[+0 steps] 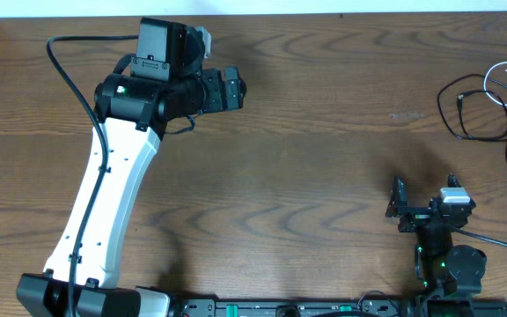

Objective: Untangle cables

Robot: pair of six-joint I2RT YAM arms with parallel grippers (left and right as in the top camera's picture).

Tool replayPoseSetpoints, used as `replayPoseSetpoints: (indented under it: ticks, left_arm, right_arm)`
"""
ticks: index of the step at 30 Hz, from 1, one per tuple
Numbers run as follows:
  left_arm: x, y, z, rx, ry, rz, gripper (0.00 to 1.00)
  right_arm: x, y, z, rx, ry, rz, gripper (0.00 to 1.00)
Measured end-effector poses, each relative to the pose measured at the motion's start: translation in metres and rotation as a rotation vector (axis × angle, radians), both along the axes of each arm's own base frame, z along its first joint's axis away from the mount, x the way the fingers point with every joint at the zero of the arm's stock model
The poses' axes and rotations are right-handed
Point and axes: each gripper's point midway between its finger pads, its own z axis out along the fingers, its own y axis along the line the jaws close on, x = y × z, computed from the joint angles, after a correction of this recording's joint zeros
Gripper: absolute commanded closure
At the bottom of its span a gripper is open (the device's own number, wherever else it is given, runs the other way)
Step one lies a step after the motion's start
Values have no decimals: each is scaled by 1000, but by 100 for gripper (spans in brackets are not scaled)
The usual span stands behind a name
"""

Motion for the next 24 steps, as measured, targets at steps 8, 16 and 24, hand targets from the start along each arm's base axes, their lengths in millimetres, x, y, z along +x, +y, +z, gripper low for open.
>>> replayPoseSetpoints:
  ticks: [8, 16, 24]
  left_arm:
    - [16, 22, 15, 102, -141, 28, 1]
    - [-7, 53, 73, 91, -495, 63, 1]
    - [-62, 80, 58, 106, -754, 87, 1]
  right_arm:
    - [0, 0, 0, 0, 0, 0, 1]
    - [0, 0, 0, 0, 0, 0, 1]
    - [0, 0, 0, 0, -1, 0, 1]
